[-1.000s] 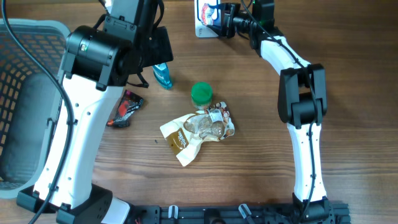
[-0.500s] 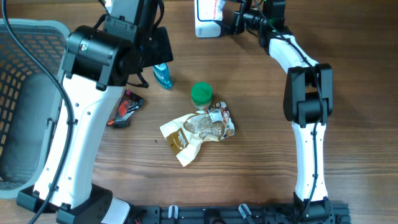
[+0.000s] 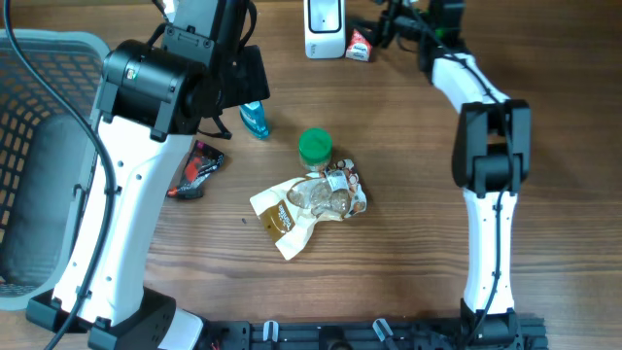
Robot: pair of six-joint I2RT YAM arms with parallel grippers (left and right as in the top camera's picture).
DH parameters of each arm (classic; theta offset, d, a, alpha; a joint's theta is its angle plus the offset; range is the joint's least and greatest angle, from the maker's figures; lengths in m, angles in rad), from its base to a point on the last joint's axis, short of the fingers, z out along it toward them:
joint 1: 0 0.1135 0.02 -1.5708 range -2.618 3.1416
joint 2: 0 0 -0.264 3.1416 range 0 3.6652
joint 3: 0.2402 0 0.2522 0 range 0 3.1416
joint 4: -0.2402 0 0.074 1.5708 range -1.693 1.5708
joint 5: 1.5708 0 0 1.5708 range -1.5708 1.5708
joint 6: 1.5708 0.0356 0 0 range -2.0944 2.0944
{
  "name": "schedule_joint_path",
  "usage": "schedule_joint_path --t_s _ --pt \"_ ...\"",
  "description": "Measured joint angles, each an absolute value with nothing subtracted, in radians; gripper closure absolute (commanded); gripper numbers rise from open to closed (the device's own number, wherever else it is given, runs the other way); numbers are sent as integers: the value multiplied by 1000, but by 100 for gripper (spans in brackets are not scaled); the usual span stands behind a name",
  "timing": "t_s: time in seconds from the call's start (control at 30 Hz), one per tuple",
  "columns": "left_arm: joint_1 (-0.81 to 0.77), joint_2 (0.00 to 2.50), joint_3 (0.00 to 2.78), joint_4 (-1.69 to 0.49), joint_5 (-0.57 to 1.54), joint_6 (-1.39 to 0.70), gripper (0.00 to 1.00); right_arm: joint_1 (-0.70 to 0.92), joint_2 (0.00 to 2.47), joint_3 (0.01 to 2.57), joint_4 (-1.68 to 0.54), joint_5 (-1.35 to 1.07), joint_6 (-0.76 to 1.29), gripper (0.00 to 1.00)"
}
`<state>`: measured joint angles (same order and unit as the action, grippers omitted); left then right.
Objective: Scan the item barcode
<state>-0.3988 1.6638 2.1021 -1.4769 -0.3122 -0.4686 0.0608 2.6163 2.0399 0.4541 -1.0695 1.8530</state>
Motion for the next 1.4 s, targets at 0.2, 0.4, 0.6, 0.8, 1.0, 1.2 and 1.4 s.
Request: schedule_joint_path --t_s 0.2,0.4,0.6,0.8,1.0,1.2,1.4 --pt "-399 1664 2102 -1470 -313 -469 0 -100 2542 2039 603 -1244 1677 0" --pt "-399 1664 2102 -1430 -313 -469 0 -118 2374 2038 622 -1549 1276 0" --pt "-399 1664 2102 -1428 -312 -470 0 -108 2374 2005 297 -1341 1284 1" --pt "-399 1665 2101 -1432 -313 -476 0 47 2233 2020 -204 -912 1132 0" --pt "-399 1665 2100 -1422 -312 -476 0 149 1817 2070 -501 -82 297 0" --pt "-399 1665 2100 -1419 -312 -476 0 140 2160 2045 -541 -47 -343 0" --pt "-399 1665 2100 -1420 -312 -476 0 141 2313 2020 -548 -160 -439 0"
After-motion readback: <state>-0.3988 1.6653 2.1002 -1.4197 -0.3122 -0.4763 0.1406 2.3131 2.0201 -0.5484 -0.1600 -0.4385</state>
